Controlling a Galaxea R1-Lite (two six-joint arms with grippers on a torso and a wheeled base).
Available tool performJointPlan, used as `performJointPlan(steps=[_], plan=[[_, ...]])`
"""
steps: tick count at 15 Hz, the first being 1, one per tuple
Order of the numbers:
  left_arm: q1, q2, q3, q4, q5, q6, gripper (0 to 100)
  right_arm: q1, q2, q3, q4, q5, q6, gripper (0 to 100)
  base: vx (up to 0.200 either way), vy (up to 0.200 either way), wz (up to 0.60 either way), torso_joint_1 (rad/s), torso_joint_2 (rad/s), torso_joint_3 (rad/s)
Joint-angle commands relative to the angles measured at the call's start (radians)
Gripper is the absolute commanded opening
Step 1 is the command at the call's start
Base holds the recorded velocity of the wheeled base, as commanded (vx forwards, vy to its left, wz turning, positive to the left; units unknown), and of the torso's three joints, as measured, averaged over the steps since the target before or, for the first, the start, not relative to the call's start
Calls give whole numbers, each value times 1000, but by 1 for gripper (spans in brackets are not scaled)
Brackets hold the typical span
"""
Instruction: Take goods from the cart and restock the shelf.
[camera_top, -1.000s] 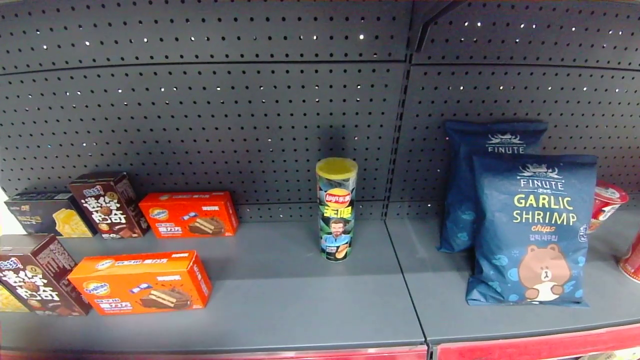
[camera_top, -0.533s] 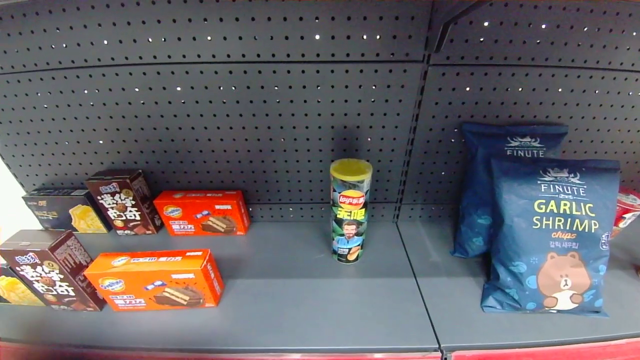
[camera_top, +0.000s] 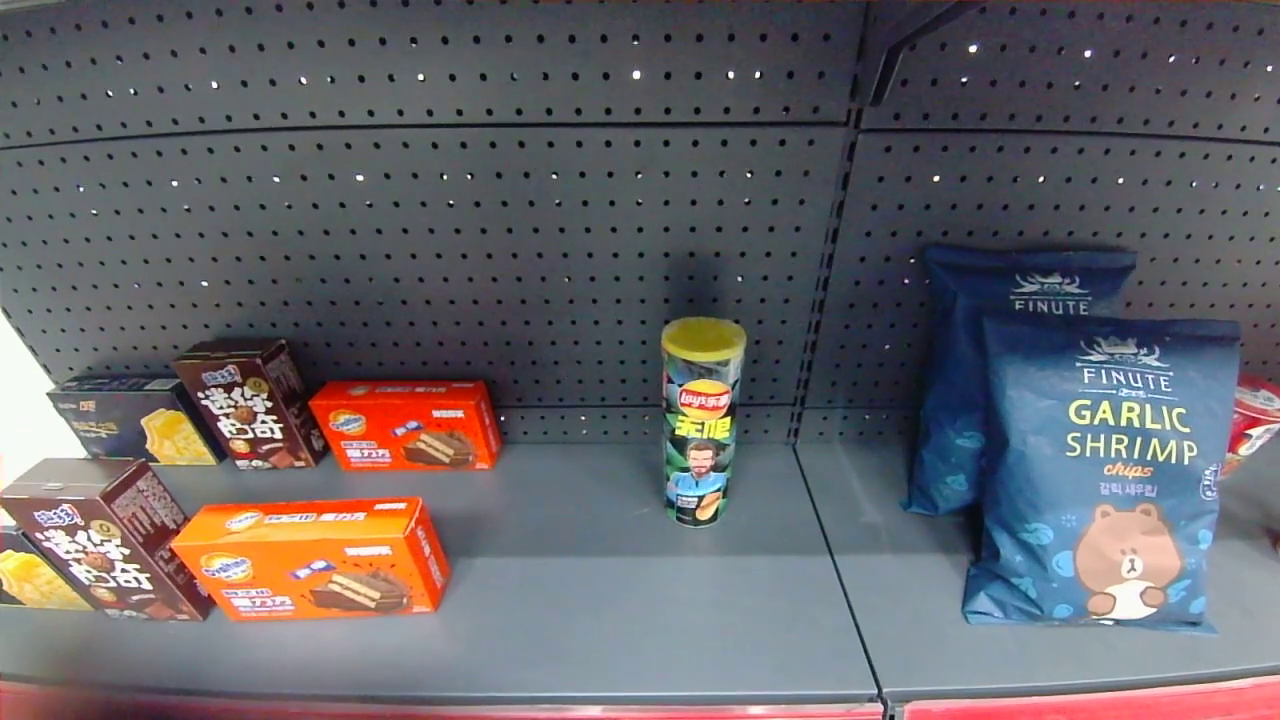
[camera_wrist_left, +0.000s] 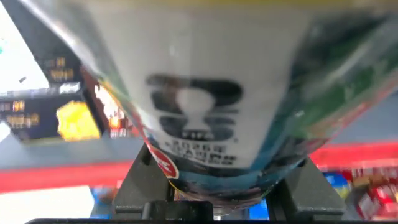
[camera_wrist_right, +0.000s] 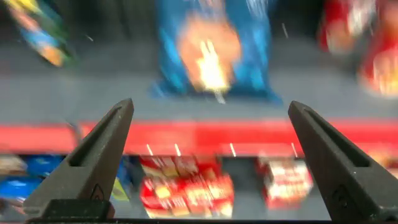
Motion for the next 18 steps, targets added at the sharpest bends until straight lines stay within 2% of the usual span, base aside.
performJointPlan(steps=[1,6,7,11,13,17,18], plan=[[0,2,-27,7,-2,19,0,132,297,-276,-20,156,-13,100,0,0,0,0,0,0],[0,2,-15,14,3,26,0,280,496,-359,-18,324,-15,100,0,0,0,0,0,0],[0,2,-15,14,3,26,0,280,496,-359,-18,324,-15,100,0,0,0,0,0,0],[0,3,11,13,0,18,0,451,724,-378,-96,323,-89,100,0,0,0,0,0,0],[-1,3,19,14,-3,16,0,464,805,-408,-119,324,-99,100,0,0,0,0,0,0],[-1,2,67,10,-9,4,0,442,1081,-606,-116,268,-95,100,0,0,0,0,0,0],[-1,2,67,10,-9,4,0,442,1081,-606,-116,268,-95,100,0,0,0,0,0,0]])
